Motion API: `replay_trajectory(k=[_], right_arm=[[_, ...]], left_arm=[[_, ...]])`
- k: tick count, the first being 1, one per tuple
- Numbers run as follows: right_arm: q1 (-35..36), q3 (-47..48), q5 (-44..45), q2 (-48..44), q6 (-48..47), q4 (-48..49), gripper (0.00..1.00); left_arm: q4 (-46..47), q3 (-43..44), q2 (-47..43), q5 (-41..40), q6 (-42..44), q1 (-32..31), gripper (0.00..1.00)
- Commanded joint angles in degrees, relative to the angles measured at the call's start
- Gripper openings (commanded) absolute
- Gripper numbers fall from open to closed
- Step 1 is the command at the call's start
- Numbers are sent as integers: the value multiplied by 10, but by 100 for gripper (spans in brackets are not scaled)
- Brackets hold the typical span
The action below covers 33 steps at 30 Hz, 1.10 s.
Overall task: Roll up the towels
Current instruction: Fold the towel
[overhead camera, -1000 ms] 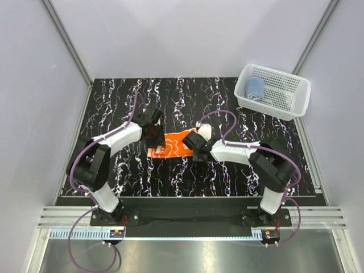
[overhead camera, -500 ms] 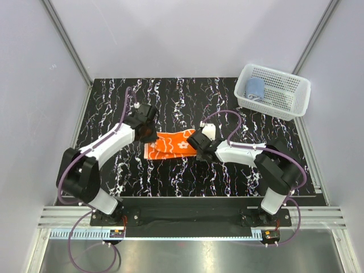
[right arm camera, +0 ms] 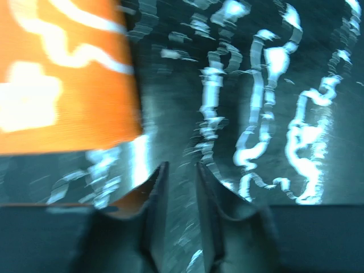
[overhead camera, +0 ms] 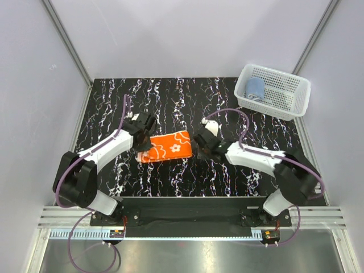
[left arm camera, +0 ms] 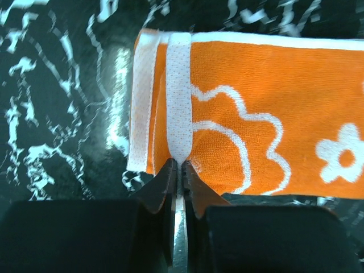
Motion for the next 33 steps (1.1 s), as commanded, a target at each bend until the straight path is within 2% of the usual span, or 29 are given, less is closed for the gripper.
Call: replay_trajectory(k=[1,6,8,9,15,18,22,33], right_arm=[[-18,-1,-94,-81,-22,75,28],[-76,4,-332,-72,-3,219,8],[-80,14,-376,-34,8,262,1],[-80,19,-416,-19,12,281,1],[-88,9,-496,120,90,420,0],[-103,-25,-499,170,129,489,0],[-132,-79,-496,197,158,552,0],[-147,-233,-439,123,177,574,0]], left_arm=[[-6,-22,-13,-47,-31,-2,9],[4,-46,-18,-53,-33,-1,9],[5,-50,-15,-53,-34,-1,10],[8,-52,-15,-51,-34,-1,10],[15,-47,-3,-49,-24,1,10],[13,-43,1,-50,-13,9,11],[17,-41,12,-45,3,31,17],[66,-41,99,-43,2,50,16]])
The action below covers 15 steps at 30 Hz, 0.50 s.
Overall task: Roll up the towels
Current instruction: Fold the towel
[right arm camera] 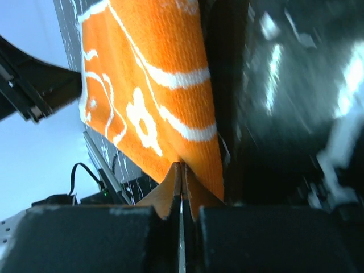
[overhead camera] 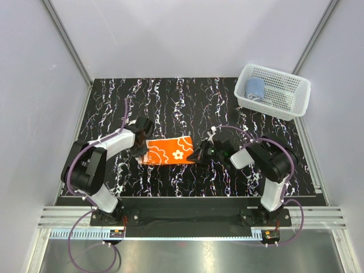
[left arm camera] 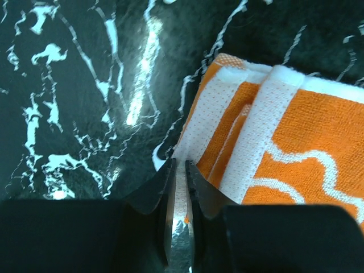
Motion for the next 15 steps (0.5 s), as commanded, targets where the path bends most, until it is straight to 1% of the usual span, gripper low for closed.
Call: replay_trajectory(k=[1,2,6,7,8,9,10,11,13,15], right_arm=[[-2,-57,39,-36,9,-8,0],[-2,-77,47,-44,12,-12,0],[7,-105,53,-100,17,-28,0],[13,-102,58,-134,11,-46,0],[27,-88,74,-154,3,-97,0],[36,-78,86,-175,-18,-126,0],[46,-66,98,-217,-30,-156,0],[57,-39,118,-238,-41,-213,0],[58,-15,128,-283,-66,-264,0],[58,31,142,-299,-95,-295,1]], left_arm=[[36,9,35,-19,5,3,16],[42,13,38,-20,9,3,16],[64,21,49,-13,23,3,16],[65,24,48,-14,25,3,16],[68,26,47,-13,31,3,16],[67,35,46,-15,34,3,17],[62,40,45,-17,38,3,17],[52,46,44,-23,38,3,18],[9,74,45,-60,25,3,22],[-21,91,38,-92,12,3,26]])
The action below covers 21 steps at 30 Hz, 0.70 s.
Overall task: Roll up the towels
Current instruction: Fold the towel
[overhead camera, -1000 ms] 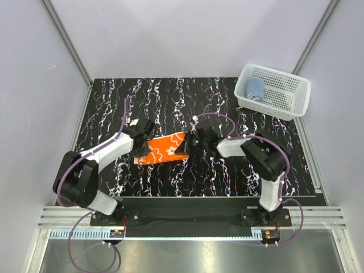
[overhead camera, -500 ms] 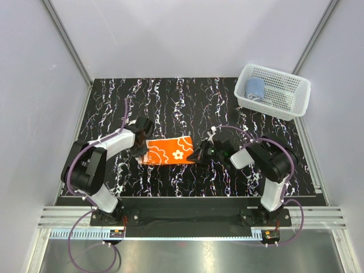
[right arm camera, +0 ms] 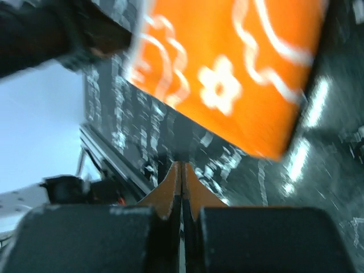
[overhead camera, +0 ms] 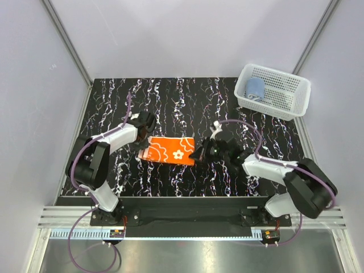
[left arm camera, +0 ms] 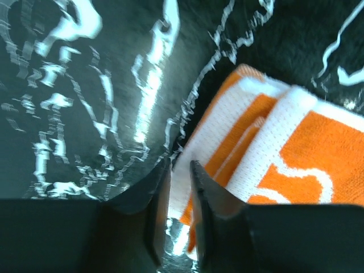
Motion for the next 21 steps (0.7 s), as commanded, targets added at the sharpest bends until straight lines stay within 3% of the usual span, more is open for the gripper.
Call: replay_trajectory(k=[1,3,4,7,15,21], right_arm=[[1,85,58,-50,-69,-107,1],[-8,130,55,-40,-98,-116,1],[-16,141,49,-18,-102,-117,1],[-63,162,-5,50,-93,-76,0],[-109,194,-93,247,-55,45,0],[-110,166,-83,286,-32,77,0]], left_arm=[[-42,47,-16,-66,-16,4,34],[-51,53,-42,-70,-16,4,46],[-60,63,-49,-70,-17,4,61],[-65,69,-79,-63,-11,2,73],[-36,19,-135,6,-13,-24,74],[50,-74,-151,40,-41,-68,73]])
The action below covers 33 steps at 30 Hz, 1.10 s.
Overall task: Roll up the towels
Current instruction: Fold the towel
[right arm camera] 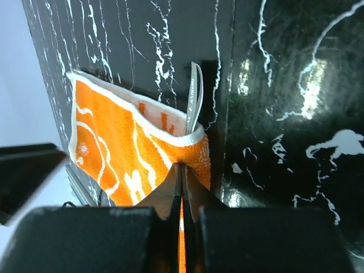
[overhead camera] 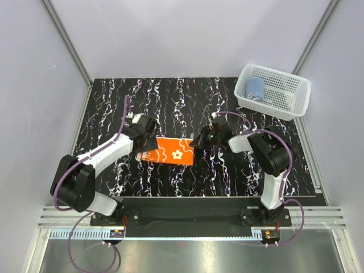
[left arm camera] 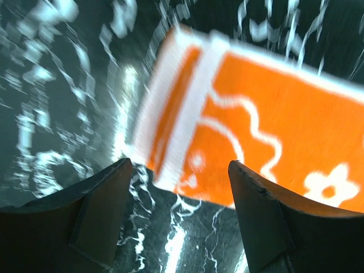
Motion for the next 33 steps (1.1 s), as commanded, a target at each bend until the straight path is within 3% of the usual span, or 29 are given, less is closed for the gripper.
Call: replay_trajectory(k=[1,7,17,33], right_arm=[[2,-22,3,-1,11,32,0],[2,-76,101,-76,5,-75,0],[3,-128,130,-155,7,-133,0],[3,-96,168,-161,-19,-206,0]], left_arm=[[75,-48,-9,39,-22,-14,73],[114,-65,45,49,-21,-14,73],[130,-44,124,37,-6,-13,71],[29,24,74,-46,9,30,79]])
